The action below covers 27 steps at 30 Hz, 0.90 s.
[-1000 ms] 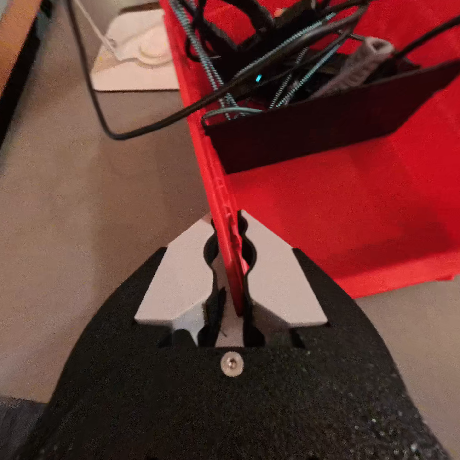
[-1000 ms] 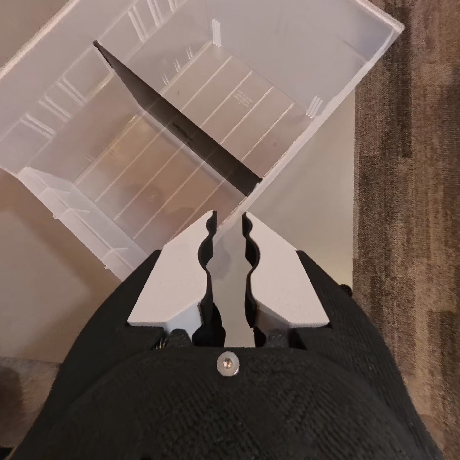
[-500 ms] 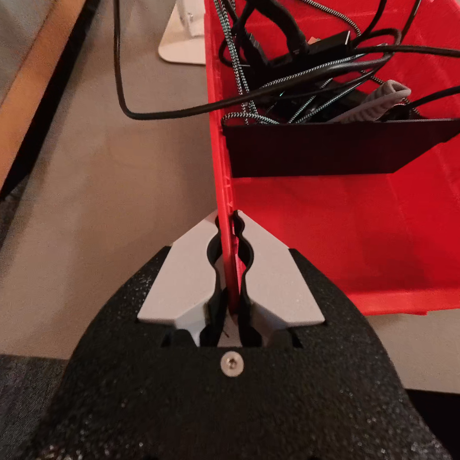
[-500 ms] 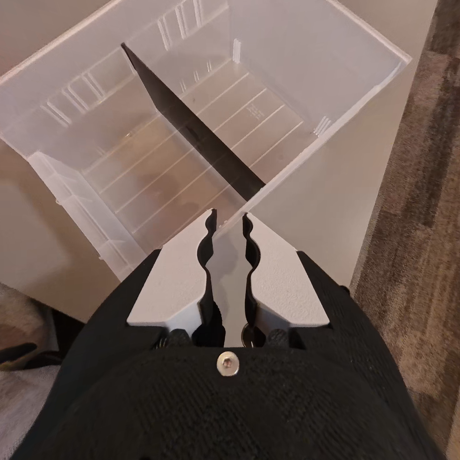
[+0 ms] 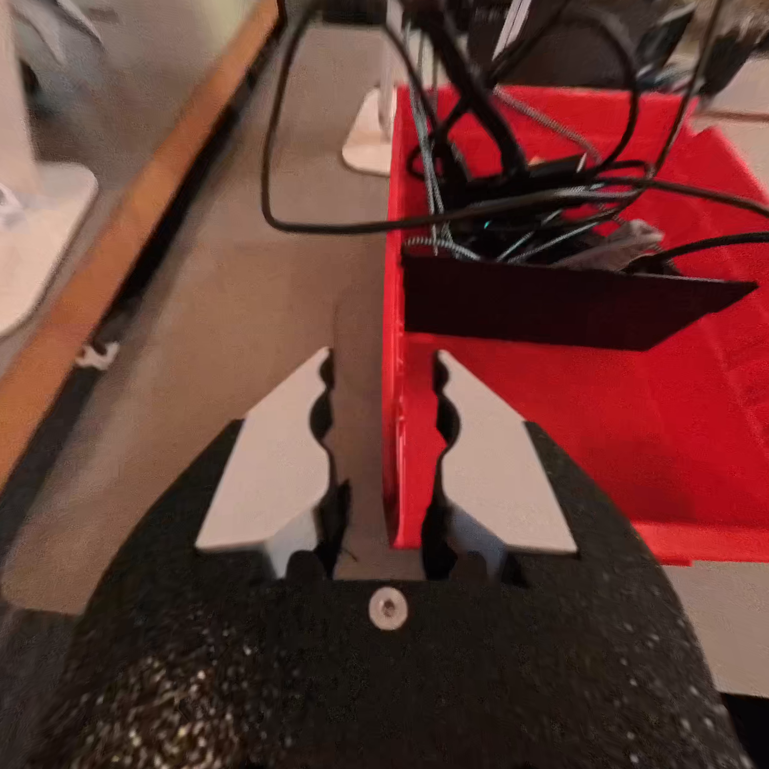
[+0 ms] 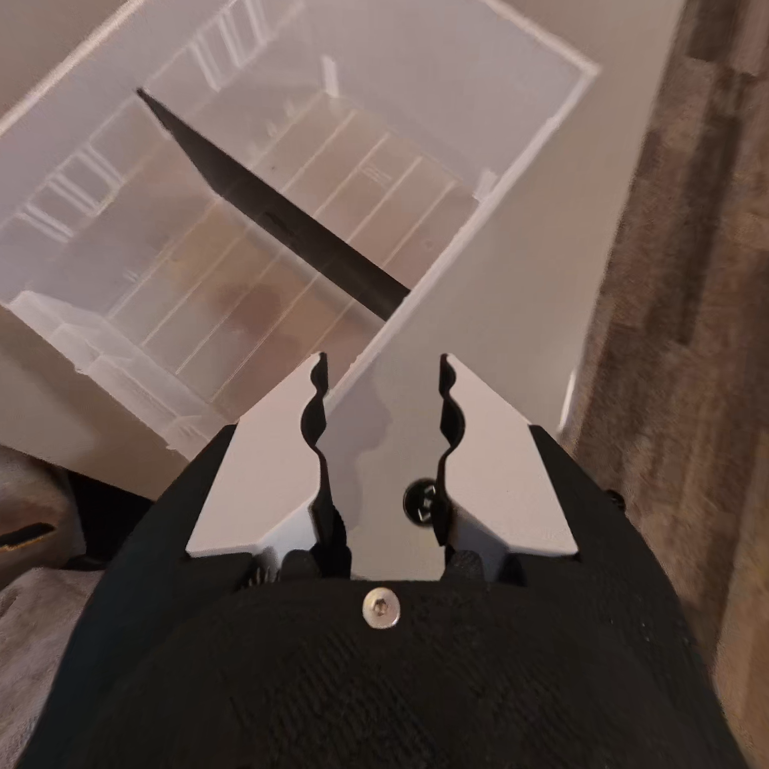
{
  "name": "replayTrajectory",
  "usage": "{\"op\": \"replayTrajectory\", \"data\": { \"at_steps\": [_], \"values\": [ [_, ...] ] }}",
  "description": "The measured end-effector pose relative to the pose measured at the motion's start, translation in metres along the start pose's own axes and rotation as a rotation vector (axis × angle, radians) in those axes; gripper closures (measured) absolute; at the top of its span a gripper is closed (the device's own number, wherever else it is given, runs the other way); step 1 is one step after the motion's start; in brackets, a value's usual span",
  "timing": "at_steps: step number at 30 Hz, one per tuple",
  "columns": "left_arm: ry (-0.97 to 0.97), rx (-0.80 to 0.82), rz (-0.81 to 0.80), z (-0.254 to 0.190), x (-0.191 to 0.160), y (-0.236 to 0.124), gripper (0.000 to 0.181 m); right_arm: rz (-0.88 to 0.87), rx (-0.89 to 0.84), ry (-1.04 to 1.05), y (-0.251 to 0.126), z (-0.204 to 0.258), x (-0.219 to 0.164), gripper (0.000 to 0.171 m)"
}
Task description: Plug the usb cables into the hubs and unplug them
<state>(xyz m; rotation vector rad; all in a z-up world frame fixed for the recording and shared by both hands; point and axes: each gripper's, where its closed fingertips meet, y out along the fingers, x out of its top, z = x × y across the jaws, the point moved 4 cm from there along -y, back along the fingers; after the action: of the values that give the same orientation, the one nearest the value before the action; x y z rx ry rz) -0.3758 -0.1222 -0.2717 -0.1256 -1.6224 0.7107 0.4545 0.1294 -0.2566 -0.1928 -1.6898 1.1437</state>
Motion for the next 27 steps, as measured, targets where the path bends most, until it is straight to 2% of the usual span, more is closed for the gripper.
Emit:
{"op": "replayTrajectory", "data": {
  "at_steps": [1, 2, 4, 7, 10, 14, 17, 20, 22, 24, 26, 27],
  "values": [
    [0.051, 0.001, -0.083, -0.003, 0.013, -0.010, 0.116, -0.010, -0.052, 0.008, -0.012, 0.001, 0.004, 0.116],
    [0.125, -0.011, -0.175, -0.011, 0.028, -0.023, 0.113, -0.049, -0.109, -0.004, -0.027, 0.005, 0.011, 0.116],
    [0.355, -0.109, -0.251, -0.039, 0.053, -0.035, 0.124, -0.179, -0.209, -0.061, -0.057, 0.021, 0.034, 0.117],
    [0.742, -0.314, -0.187, -0.090, 0.074, -0.026, 0.126, -0.411, -0.271, -0.165, -0.087, 0.058, 0.076, 0.121],
    [1.063, -0.458, -0.085, -0.115, 0.086, 0.004, 0.136, -0.551, -0.271, -0.269, -0.093, 0.093, 0.109, 0.122],
    [1.242, -0.531, 0.127, -0.112, 0.103, 0.047, 0.159, -0.576, -0.304, -0.344, -0.078, 0.113, 0.134, 0.122],
    [1.385, -0.514, 0.243, -0.109, 0.107, 0.073, 0.157, -0.541, -0.310, -0.378, -0.062, 0.119, 0.142, 0.123],
    [1.491, -0.498, 0.410, -0.108, 0.095, 0.095, 0.151, -0.515, -0.297, -0.439, -0.048, 0.127, 0.148, 0.122],
    [1.580, -0.480, 0.466, -0.107, 0.089, 0.107, 0.148, -0.501, -0.318, -0.488, -0.041, 0.130, 0.152, 0.124],
    [1.606, -0.496, 0.493, -0.111, 0.087, 0.112, 0.150, -0.489, -0.346, -0.511, -0.036, 0.132, 0.156, 0.124],
    [1.603, -0.477, 0.539, -0.111, 0.083, 0.120, 0.145, -0.500, -0.351, -0.525, -0.033, 0.135, 0.159, 0.124],
    [1.608, -0.487, 0.563, -0.111, 0.078, 0.122, 0.154, -0.504, -0.344, -0.527, -0.032, 0.136, 0.160, 0.124]
  ]
}}
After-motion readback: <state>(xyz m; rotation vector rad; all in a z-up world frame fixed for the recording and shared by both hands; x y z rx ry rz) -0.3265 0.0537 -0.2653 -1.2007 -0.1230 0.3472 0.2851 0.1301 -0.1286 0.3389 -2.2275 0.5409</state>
